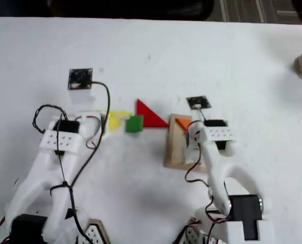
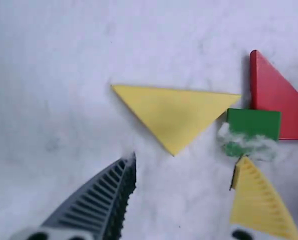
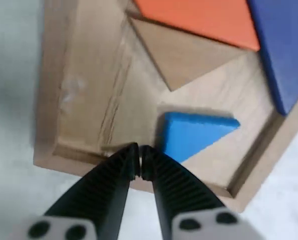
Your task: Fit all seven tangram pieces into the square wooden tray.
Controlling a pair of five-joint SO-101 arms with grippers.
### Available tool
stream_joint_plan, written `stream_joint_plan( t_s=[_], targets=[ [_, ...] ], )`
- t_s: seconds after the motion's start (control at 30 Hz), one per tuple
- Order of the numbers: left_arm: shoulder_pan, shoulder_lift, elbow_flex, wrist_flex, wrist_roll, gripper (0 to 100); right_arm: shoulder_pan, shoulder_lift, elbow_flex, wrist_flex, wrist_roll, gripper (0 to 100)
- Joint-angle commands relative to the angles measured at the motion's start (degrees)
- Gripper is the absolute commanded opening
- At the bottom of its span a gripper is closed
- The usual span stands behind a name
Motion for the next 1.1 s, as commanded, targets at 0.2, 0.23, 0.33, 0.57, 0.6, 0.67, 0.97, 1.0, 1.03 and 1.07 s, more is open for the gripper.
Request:
stream_joint_plan(
  t_s=[0.2,0.23,0.33,0.57,0.6,0.67,0.97,1.0,1.03,1.07],
  targets=[
    [-0.13,-2.33,-0.35,-1.85,0.35,32,7.43,-3.56,-2.11,-0.31,0.88,1.6],
    [-0.13,-2.33,-0.26,-1.85,0.35,32,7.69,-4.79,-1.93,-0.22,0.88,1.6],
    [-0.13,-2.33,-0.26,-1.85,0.35,32,8.13,-8.4,-1.85,1.01,0.88,1.6],
    [-0.13,-2.33,-0.18,-1.85,0.35,32,7.96,-17.89,-2.2,6.2,0.44,1.6],
    [-0.13,-2.33,-0.18,-1.85,0.35,32,7.6,-19.21,-2.2,6.29,0.35,1.6],
    [-0.13,-2.33,-0.18,-1.85,0.35,32,6.02,-20.7,-2.11,6.29,-0.18,1.6],
    [-0.22,-2.33,-0.18,-1.85,0.35,32,-3.47,-12.62,-2.11,-1.8,-9.05,1.7],
    [-0.31,-2.33,-0.09,-1.85,0.35,32,-3.21,-10.77,-2.2,-3.38,-9.05,1.7],
    [-0.31,-2.33,-0.09,-1.85,0.35,32,-2.33,-8.84,-2.2,-5.05,-9.05,1.7],
    [-0.31,-2.33,-0.09,-1.85,0.26,32,-1.36,-7.08,-2.2,-6.46,-9.05,1.7]
  ],
)
